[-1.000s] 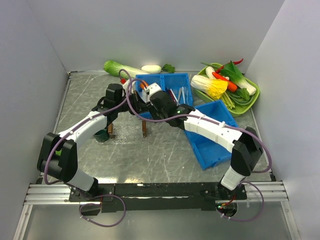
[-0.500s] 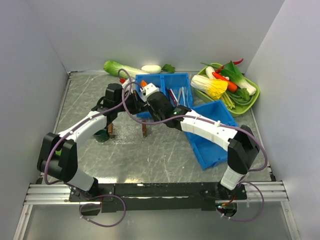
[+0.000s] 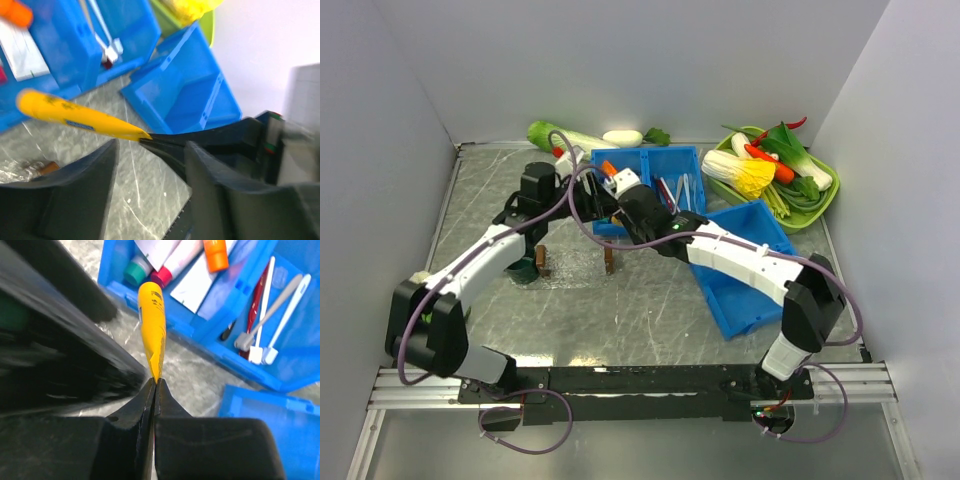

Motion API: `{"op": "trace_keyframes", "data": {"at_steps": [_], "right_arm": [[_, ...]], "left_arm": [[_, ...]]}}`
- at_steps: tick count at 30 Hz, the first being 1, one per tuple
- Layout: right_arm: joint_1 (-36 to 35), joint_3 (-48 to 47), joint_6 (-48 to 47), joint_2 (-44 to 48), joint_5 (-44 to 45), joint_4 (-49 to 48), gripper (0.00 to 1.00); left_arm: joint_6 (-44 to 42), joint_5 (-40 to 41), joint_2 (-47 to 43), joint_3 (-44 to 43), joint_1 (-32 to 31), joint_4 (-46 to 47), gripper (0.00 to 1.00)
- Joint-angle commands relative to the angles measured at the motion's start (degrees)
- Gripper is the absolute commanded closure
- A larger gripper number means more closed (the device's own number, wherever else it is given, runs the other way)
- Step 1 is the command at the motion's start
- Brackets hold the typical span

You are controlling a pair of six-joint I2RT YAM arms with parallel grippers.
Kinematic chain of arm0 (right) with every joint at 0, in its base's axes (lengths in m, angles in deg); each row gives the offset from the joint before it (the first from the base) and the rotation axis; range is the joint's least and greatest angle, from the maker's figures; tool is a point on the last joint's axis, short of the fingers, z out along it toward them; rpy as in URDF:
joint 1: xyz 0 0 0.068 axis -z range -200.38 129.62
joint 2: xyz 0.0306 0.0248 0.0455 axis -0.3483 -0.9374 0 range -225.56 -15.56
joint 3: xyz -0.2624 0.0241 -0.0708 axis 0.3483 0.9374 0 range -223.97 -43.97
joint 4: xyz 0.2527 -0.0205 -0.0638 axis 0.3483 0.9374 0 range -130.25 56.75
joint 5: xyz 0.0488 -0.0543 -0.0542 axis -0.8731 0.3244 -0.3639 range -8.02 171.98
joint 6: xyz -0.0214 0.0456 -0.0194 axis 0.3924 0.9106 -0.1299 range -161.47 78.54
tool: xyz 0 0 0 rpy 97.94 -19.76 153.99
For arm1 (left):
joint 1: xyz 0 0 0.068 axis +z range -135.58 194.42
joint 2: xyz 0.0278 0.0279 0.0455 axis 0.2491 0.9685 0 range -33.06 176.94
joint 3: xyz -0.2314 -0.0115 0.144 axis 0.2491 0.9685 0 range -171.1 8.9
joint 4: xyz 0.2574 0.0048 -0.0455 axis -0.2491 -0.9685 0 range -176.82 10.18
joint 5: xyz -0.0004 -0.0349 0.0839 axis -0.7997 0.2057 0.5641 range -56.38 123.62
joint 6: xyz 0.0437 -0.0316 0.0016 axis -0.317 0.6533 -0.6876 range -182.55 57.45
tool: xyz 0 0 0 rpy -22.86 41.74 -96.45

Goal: Prepare toiletry sets of a toothbrush and toothpaste on the tray

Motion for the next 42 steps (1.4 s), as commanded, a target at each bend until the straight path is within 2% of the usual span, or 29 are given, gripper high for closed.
{"op": "trace_keyframes", "data": {"at_steps": [1, 3, 8, 11, 12, 15, 17, 20, 25, 34, 38, 42], "right_arm": [[0.3, -1.3, 1.5, 8.8, 1.2, 4.9, 1.0], [0.3, -2.3, 2.2, 10.3, 0.1, 7.4, 1.0], [0.9, -4.0, 2.5, 15.1, -7.0, 17.1, 1.0], [1.3, -4.3, 2.2, 18.0, -12.6, 21.9, 1.0], [1.4, -4.3, 2.2, 18.7, -14.5, 22.9, 1.0], [1.4, -3.6, 1.9, 21.8, -22.6, 25.2, 1.0], [1.4, -3.2, 2.4, 24.0, -27.7, 25.8, 1.0], [1.4, -2.9, 3.5, 25.6, -33.1, 27.0, 1.0], [1.3, -2.5, 5.2, 24.8, -38.3, 27.9, 1.0], [1.4, -2.6, 5.8, 24.8, -42.1, 26.7, 1.0], [1.3, -2.6, 5.4, 24.1, -43.0, 27.3, 1.0], [1.4, -2.1, 5.0, 23.8, -43.6, 27.3, 1.0]], "left_arm": [[-3.1, 0.7, -5.4, -1.8, 2.2, 3.4, 0.29], [-4.3, 1.2, -6.9, -1.4, 2.3, 3.7, 0.21], [-10.6, 1.1, -9.6, -1.2, 2.3, 3.8, 0.16], [-15.3, -4.3, -11.5, -0.8, 2.3, 5.6, 0.16], [-17.3, -10.2, -11.9, -0.6, 2.3, 6.2, 0.16], [-20.9, -20.9, -13.9, 1.0, 1.3, 8.3, 0.15], [-23.9, -24.1, -15.2, 1.5, -1.2, 6.8, 0.14], [-31.1, -26.8, -15.8, 1.8, -6.4, -0.5, 0.13], [-33.2, -32.0, -13.3, 1.8, -12.3, -6.2, 0.17], [-34.0, -28.9, -12.5, 2.5, -14.5, -7.3, 0.34], [-33.0, -28.5, -11.8, 2.7, -15.2, -6.3, 0.47], [-31.5, -29.0, -11.1, 3.2, -16.1, -4.3, 0.51]]}}
